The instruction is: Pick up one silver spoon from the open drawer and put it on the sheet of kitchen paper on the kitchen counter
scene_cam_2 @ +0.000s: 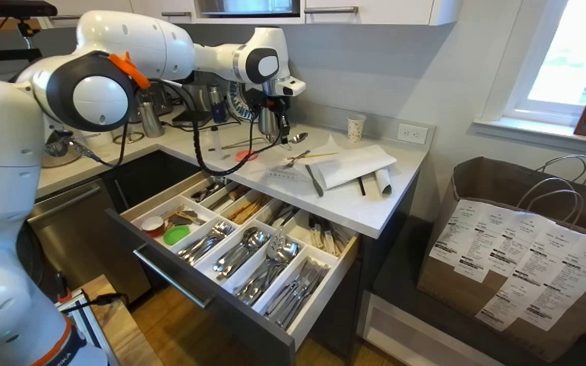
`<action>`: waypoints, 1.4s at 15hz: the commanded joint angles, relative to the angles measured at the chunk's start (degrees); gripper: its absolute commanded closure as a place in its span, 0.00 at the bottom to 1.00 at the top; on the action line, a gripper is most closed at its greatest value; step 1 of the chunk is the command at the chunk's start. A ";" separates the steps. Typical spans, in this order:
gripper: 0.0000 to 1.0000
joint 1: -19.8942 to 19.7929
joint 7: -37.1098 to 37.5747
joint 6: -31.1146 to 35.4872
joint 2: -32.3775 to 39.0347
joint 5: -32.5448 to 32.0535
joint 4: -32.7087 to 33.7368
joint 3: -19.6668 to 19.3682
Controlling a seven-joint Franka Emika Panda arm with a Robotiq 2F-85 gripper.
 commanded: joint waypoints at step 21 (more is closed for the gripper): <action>0.98 -2.83 45.32 10.84 27.16 8.24 29.51 -4.02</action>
